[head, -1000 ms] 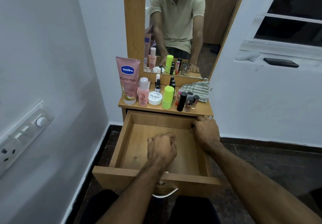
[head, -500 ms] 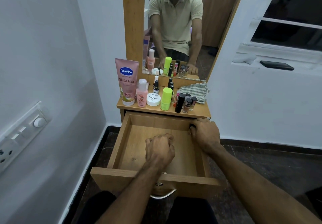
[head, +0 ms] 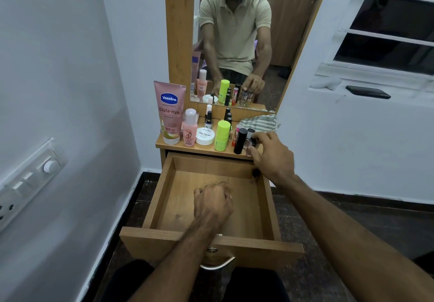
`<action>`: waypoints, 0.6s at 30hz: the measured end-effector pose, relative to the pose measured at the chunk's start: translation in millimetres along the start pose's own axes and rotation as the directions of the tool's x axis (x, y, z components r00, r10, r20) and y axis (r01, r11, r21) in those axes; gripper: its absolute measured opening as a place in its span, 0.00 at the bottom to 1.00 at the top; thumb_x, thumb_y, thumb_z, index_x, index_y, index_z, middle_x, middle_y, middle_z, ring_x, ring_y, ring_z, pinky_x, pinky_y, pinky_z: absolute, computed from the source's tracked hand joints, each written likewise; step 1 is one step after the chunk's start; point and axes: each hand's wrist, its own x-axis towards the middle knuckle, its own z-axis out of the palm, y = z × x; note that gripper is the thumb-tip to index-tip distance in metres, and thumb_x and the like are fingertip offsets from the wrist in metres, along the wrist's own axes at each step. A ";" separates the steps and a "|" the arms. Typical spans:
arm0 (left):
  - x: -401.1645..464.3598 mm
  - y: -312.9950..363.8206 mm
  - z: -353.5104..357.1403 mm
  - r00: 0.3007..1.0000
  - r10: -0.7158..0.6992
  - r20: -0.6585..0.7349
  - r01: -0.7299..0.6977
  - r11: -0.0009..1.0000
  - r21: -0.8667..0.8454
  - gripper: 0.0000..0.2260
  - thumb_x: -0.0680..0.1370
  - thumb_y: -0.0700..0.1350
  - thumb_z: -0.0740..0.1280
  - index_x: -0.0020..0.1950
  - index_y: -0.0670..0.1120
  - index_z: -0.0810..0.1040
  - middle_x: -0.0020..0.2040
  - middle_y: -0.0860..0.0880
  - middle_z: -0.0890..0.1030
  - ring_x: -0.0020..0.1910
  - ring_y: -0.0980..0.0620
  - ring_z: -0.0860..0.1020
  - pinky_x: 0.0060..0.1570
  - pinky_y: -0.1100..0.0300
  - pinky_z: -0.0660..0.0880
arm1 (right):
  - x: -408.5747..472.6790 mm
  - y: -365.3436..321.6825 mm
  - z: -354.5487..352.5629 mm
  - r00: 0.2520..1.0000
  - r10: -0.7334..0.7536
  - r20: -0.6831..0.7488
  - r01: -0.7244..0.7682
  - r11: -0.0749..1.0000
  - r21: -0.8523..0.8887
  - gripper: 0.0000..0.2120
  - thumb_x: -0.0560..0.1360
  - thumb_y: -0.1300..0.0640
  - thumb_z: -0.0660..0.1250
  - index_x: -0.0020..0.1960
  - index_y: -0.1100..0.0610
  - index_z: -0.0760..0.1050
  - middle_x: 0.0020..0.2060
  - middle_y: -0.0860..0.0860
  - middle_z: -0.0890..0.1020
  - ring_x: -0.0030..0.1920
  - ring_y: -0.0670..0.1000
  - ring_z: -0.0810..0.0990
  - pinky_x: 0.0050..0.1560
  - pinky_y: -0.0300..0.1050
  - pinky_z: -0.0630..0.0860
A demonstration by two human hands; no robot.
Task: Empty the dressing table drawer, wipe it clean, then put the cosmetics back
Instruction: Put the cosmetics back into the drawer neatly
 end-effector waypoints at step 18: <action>-0.2 -3.0 -0.2 0.998 -0.032 -0.045 0.032 0.999 0.001 0.12 0.79 0.46 0.65 0.61 0.56 0.78 0.49 0.57 0.83 0.52 0.55 0.78 0.58 0.54 0.62 | -33.3 10.6 33.3 0.917 0.028 0.399 -0.015 0.999 -0.035 0.11 0.76 0.49 0.70 0.57 0.41 0.75 0.52 0.43 0.84 0.52 0.50 0.81 0.50 0.51 0.80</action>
